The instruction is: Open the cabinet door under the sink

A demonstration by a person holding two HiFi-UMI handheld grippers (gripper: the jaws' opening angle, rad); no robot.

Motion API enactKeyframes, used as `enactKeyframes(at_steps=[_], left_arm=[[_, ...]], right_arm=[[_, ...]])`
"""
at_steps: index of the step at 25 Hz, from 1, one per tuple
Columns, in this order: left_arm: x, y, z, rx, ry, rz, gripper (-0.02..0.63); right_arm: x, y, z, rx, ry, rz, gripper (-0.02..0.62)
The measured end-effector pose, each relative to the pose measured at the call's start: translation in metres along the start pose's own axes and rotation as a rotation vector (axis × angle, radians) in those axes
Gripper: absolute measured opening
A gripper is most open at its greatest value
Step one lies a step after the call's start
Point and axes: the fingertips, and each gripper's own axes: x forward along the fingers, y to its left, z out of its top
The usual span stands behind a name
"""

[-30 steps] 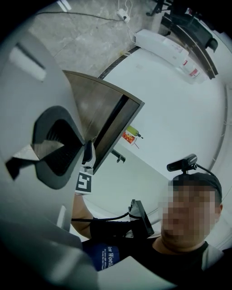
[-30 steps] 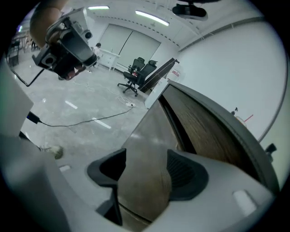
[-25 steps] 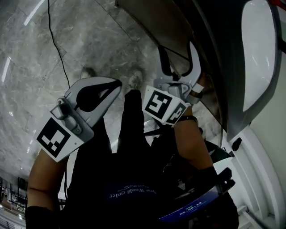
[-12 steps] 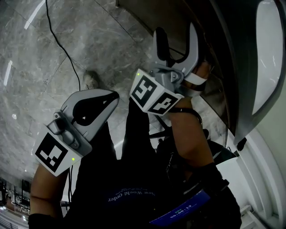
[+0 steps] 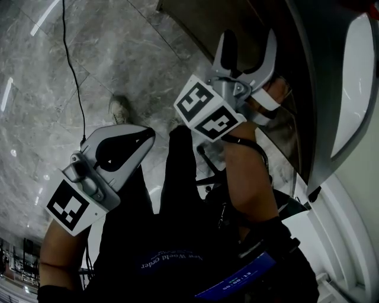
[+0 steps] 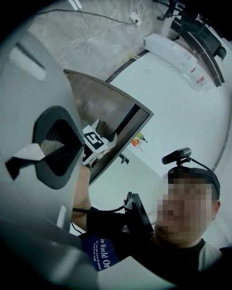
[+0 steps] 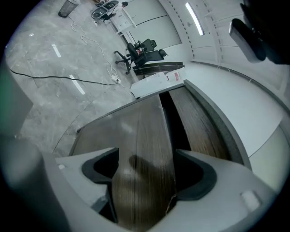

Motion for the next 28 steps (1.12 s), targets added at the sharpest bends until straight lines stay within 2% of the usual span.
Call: enactKeyframes(at_steps=[7,11,15,19,23,28], left_arm=[[-0.005,0.006,0.003,-0.017,-0.001,0.001,0.0],[-0.005,0.009,0.006,-0.019,-0.008,0.002,0.0],[-0.008,0.008,0.007,-0.026,-0.003,-0.002,0.0],[-0.009,0.008,0.004,-0.042,-0.008,-0.002,0.0],[-0.008,0.001,0.006,-0.049,-0.012,-0.013,0.0],[-0.013,0.001,0.009,-0.052,-0.013,-0.005,0.0]], right_arm=[[0.003,-0.001,-0.003,-0.005,0.104,0.011,0.379],[0.011,-0.002,-0.002,0.023,0.175,-0.041,0.38],[0.011,-0.006,-0.002,-0.015,0.173,-0.046,0.379],[0.002,-0.005,0.001,-0.032,0.123,0.033,0.342],[-0.009,-0.01,0.006,0.082,0.098,0.148,0.253],[-0.018,-0.015,0.012,0.231,0.072,0.336,0.19]])
